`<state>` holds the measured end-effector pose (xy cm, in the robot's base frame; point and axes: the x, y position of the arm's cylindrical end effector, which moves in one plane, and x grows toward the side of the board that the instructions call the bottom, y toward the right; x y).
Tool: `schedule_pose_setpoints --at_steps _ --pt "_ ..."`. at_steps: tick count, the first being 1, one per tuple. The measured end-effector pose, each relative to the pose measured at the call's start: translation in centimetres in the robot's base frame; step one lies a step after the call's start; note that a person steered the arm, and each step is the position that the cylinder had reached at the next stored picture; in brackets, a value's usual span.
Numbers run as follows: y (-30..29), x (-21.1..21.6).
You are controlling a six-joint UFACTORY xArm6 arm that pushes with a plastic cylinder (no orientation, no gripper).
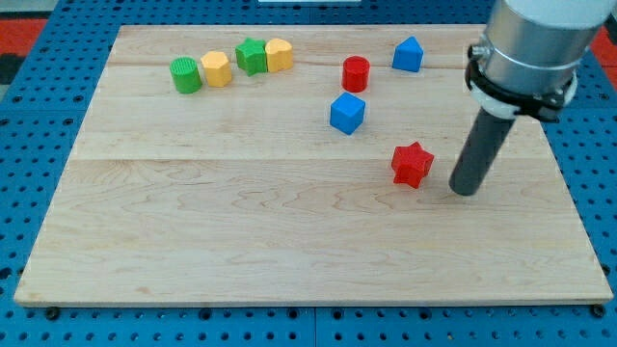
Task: Push the green circle towards the bottom
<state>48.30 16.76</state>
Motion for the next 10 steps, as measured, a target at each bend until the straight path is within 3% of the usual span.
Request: schedule_pose_setpoints --at_steps 2,4,5,6,7,8,10 --pt "-5.1 4.2" --pt "-3.5 -0.7" --pt "-2.3 1.0" --pt "-13.2 3.4" --pt "-24.5 2.2" --pt "-33.4 -2.3" --pt "-46.7 -17.2"
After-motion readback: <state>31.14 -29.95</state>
